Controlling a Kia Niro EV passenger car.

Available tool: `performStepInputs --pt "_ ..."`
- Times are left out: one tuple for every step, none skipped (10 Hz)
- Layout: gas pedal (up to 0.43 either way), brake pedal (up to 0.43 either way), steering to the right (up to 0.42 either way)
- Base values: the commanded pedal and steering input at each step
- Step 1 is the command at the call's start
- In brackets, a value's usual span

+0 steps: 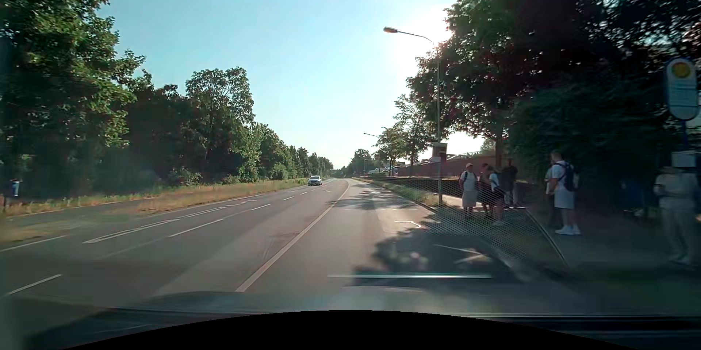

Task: Follow the waypoints while adhering to traffic rules and regulations

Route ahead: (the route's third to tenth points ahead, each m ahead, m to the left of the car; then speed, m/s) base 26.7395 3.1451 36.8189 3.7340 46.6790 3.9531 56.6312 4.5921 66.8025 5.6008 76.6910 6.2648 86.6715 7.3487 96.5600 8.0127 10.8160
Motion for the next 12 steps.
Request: performStepInputs --pt "0.028 0.0 -0.008" --pt "0.028 0.0 -0.008" --pt "0.028 0.0 -0.008" --pt "0.028 0.0 -0.008" --pt "0.028 0.0 -0.008" --pt "0.028 0.0 -0.008" --pt "0.028 0.0 -0.008" --pt "0.028 0.0 -0.008" --pt "0.02 0.0 -0.008" --pt "0.02 0.0 -0.008" --pt "0.02 0.0 -0.008" --pt "0.02 0.0 -0.007"
